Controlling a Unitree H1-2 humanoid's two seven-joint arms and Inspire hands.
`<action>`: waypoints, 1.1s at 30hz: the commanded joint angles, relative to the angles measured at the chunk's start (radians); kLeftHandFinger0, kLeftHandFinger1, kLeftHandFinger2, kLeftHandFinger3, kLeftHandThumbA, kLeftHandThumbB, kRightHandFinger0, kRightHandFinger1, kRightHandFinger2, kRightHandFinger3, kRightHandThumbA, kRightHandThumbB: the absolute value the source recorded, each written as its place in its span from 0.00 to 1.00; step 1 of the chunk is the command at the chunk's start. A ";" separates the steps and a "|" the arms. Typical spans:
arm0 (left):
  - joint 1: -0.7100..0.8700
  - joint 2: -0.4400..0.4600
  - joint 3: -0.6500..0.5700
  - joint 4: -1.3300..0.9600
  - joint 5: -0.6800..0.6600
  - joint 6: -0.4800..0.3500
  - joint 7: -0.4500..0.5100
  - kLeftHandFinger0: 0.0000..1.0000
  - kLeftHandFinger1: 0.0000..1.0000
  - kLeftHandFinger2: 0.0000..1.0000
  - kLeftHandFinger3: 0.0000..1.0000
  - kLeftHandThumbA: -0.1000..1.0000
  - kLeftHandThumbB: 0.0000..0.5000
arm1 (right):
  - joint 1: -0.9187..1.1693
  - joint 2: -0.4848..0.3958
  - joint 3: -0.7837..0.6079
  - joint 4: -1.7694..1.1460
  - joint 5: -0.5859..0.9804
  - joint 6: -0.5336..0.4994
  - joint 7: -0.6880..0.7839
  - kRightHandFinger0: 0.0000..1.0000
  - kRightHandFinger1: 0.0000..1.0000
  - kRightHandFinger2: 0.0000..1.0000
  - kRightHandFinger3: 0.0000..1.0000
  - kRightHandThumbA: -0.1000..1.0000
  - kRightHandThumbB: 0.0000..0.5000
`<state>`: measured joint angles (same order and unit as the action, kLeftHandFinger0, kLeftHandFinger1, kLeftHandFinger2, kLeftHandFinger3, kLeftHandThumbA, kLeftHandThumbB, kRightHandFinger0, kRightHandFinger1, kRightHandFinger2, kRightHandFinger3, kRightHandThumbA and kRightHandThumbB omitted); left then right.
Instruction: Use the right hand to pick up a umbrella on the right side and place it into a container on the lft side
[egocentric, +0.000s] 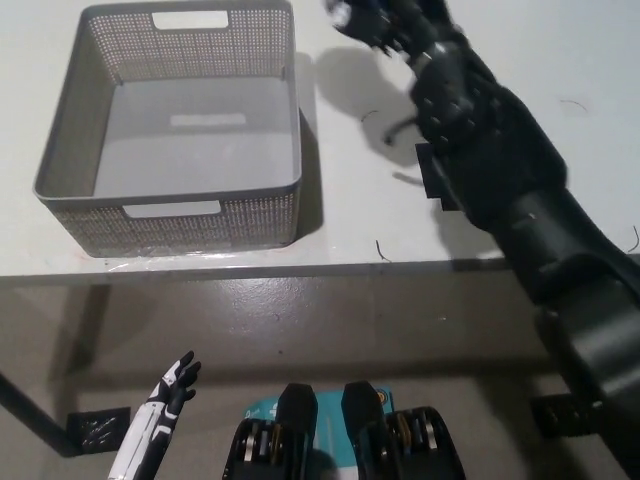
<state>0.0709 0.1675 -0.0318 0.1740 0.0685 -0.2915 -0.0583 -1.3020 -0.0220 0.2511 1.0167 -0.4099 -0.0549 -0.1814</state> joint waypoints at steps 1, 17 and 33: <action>0.013 0.001 0.000 -0.018 -0.012 -0.050 -0.008 1.00 1.00 1.00 1.00 1.00 0.49 | -0.162 0.075 0.010 -0.017 0.007 0.006 0.024 0.00 0.19 0.70 0.81 0.00 0.35; 0.012 0.008 -0.019 -0.055 0.020 -0.042 -0.009 1.00 1.00 1.00 1.00 1.00 0.57 | -0.250 0.300 0.053 0.285 0.002 -0.095 -0.028 0.00 0.00 0.35 0.46 0.00 0.47; -0.035 0.021 -0.032 -0.095 0.014 0.021 -0.047 1.00 1.00 1.00 1.00 1.00 0.66 | -0.233 0.253 0.105 0.343 -0.010 0.074 0.221 1.00 1.00 1.00 1.00 0.85 0.88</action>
<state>0.0506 0.1682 -0.0566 0.1166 0.0761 -0.2818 -0.0829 -1.4560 0.2589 0.3385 1.3883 -0.4129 -0.0190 -0.0542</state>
